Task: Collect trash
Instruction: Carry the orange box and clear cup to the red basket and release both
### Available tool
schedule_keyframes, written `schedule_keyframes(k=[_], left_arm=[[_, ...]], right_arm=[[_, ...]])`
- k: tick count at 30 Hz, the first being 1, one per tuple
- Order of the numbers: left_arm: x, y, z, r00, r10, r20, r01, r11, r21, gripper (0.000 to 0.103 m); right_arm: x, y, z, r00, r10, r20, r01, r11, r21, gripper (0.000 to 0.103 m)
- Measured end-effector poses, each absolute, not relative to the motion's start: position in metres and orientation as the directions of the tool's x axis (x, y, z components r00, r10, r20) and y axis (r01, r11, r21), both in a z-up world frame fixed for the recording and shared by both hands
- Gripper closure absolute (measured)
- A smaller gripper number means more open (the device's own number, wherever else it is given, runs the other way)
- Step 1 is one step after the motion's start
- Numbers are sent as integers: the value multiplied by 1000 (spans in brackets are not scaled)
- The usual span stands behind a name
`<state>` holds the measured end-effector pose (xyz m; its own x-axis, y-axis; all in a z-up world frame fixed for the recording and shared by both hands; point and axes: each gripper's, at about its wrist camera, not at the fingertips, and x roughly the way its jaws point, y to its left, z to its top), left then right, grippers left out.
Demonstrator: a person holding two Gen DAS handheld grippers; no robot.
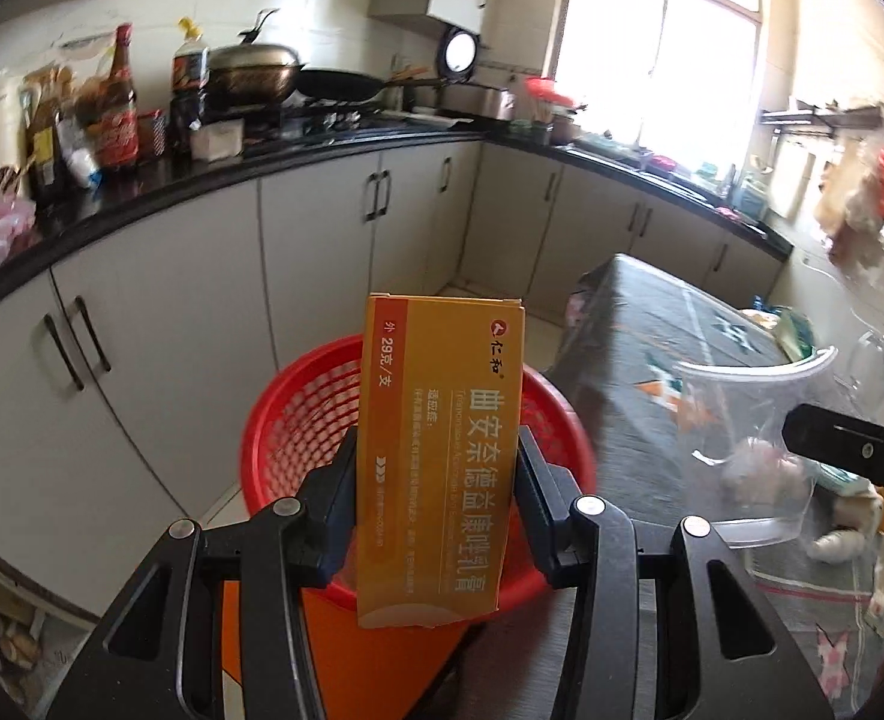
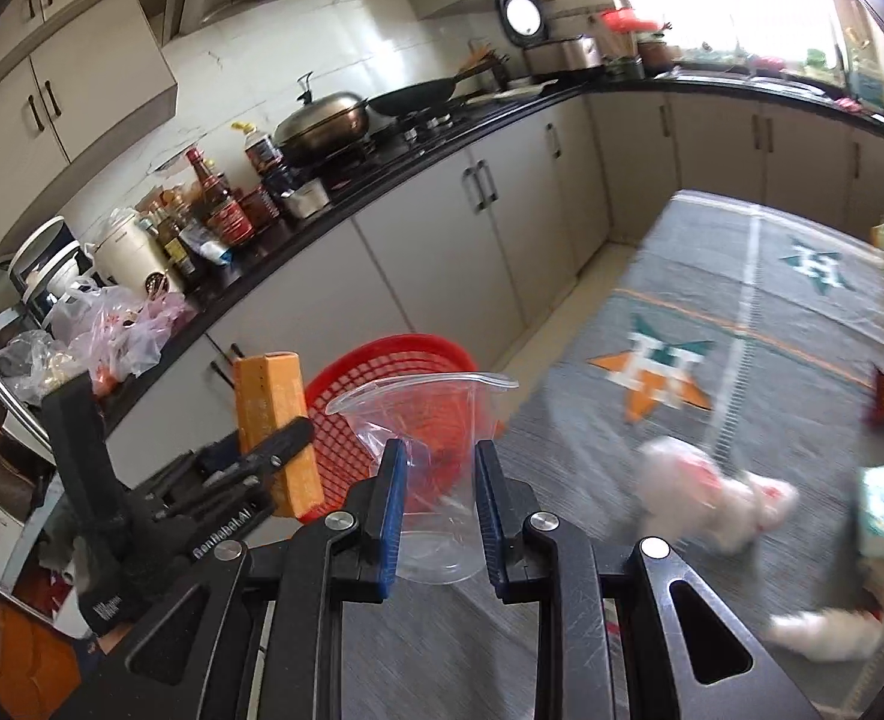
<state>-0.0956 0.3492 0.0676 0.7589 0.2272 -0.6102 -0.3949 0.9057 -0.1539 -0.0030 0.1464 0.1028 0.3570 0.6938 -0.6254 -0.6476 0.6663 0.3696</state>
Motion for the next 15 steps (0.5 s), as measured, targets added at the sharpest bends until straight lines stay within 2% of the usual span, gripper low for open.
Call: schedule_keyframes(k=[10,11,13,14,15], left_arm=[[-85,379,37,722,228,-653,-439,880,-179,57],[-84,380,36,721,228,-655,-441,880,-179,56],[-84,383,35,723,225,-653,-443,876,-189,47],[-85,384,34,726,226,-650,-446,874,-193,41],[-86,384,35,728,232,-645,-449,872,-193,40]], right_arm=[[29,216,71,281,688,-670,-639,655,404,78],[31,220,68,277,684,-675,-636,657,404,77],[35,225,61,267,682,-681,-628,659,413,76],[37,226,59,264,680,-684,-625,661,415,71],[38,224,57,264,679,-685,-623,662,416,64]])
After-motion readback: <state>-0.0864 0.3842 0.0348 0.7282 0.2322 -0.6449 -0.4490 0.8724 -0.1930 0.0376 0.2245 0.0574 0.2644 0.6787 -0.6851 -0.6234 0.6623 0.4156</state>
